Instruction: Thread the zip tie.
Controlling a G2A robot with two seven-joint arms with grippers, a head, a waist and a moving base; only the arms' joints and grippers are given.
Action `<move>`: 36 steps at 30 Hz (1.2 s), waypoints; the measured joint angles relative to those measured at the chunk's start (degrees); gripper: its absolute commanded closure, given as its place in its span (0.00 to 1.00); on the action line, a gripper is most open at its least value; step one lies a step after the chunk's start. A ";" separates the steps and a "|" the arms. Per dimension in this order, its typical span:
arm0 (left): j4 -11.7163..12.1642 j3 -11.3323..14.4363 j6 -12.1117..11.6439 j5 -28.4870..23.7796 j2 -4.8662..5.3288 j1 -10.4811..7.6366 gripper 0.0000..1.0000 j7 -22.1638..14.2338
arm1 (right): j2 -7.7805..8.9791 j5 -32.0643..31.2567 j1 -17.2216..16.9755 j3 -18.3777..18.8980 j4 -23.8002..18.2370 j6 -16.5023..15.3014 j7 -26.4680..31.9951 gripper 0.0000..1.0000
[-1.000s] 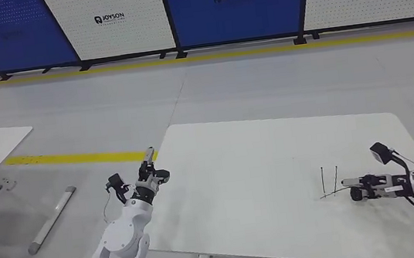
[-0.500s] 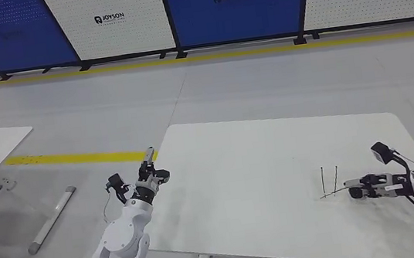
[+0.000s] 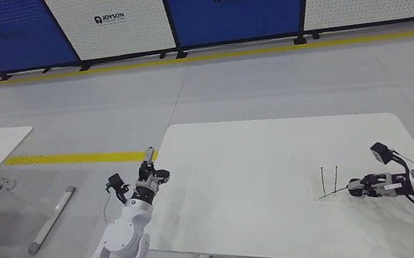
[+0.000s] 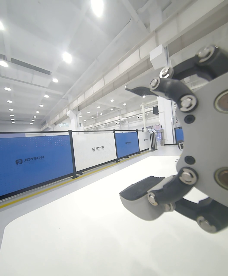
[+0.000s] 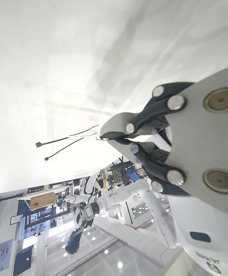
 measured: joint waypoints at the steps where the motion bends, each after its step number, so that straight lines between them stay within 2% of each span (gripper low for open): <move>1: 0.00 0.00 0.00 0.00 0.00 0.00 0.00 0.00 | 0.01 0.03 0.04 0.00 0.01 -0.05 0.08 1.00; 7: 0.00 0.00 0.00 0.00 0.00 0.00 0.00 0.00 | 0.62 2.84 -0.60 1.22 -0.30 -2.33 0.58 1.00; 13: 0.00 0.00 0.00 0.00 0.00 0.00 0.00 0.00 | 2.33 13.27 -3.80 4.62 -2.08 -5.80 0.57 1.00; 15: 0.00 0.00 0.00 0.00 0.00 0.00 0.00 0.00 | 3.13 18.01 -5.68 5.87 -3.51 -7.28 0.56 1.00; 17: 0.00 0.00 0.00 0.00 0.00 0.00 0.00 0.00 | 4.02 22.68 -7.81 6.80 -5.65 -7.43 0.56 1.00; 20: 0.00 0.00 0.00 0.00 0.00 0.00 0.00 0.00 | 5.43 25.29 -10.60 7.02 -10.41 -7.48 0.56 1.00; 28: 0.00 0.00 0.00 0.00 0.00 0.00 0.00 0.00 | 5.52 24.85 -10.71 6.93 -10.53 -7.56 0.56 1.00; 31: 0.00 0.00 0.00 0.00 0.00 0.00 0.00 0.00 | 5.08 25.81 -11.76 5.95 -12.30 -7.04 -0.14 1.00; 36: 0.00 0.00 0.00 0.00 0.00 0.00 0.00 0.00 | 4.38 33.38 -13.75 7.28 -16.93 -10.85 -0.57 1.00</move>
